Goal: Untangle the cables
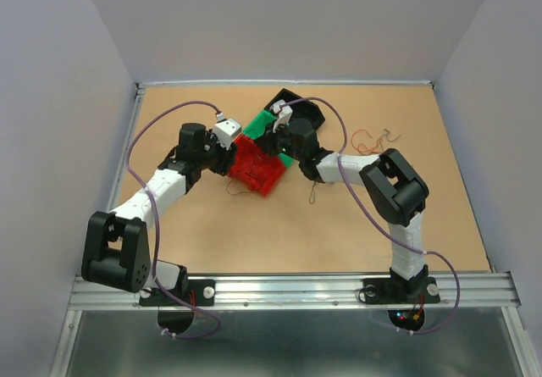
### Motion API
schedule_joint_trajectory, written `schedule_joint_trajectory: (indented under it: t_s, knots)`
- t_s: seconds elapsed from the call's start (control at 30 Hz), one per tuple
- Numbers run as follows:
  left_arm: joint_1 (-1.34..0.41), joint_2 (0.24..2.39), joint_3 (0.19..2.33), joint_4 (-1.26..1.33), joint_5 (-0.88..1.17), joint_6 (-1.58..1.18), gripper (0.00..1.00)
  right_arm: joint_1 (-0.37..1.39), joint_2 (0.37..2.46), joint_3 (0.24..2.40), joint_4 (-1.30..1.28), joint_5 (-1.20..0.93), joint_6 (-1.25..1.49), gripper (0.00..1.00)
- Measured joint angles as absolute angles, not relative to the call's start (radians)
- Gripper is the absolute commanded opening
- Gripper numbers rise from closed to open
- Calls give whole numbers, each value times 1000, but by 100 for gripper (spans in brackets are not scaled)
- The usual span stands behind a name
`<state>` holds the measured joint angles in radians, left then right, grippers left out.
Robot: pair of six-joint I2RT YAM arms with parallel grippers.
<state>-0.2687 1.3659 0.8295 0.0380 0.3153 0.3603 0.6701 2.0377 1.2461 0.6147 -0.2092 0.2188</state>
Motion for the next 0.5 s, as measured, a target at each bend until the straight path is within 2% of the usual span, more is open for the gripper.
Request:
schedule_joint_trajectory:
  t_s: [0.1, 0.23, 0.5]
  knots:
    - [-258, 1362, 834, 28, 368, 372, 55, 670, 2037, 1246, 614, -205, 218, 2]
    - [-224, 1328, 829, -13, 465, 411, 64, 670, 2037, 1246, 614, -205, 220, 2]
    - [-207, 1232, 766, -37, 553, 479, 65, 669, 2037, 1246, 615, -213, 228, 2]
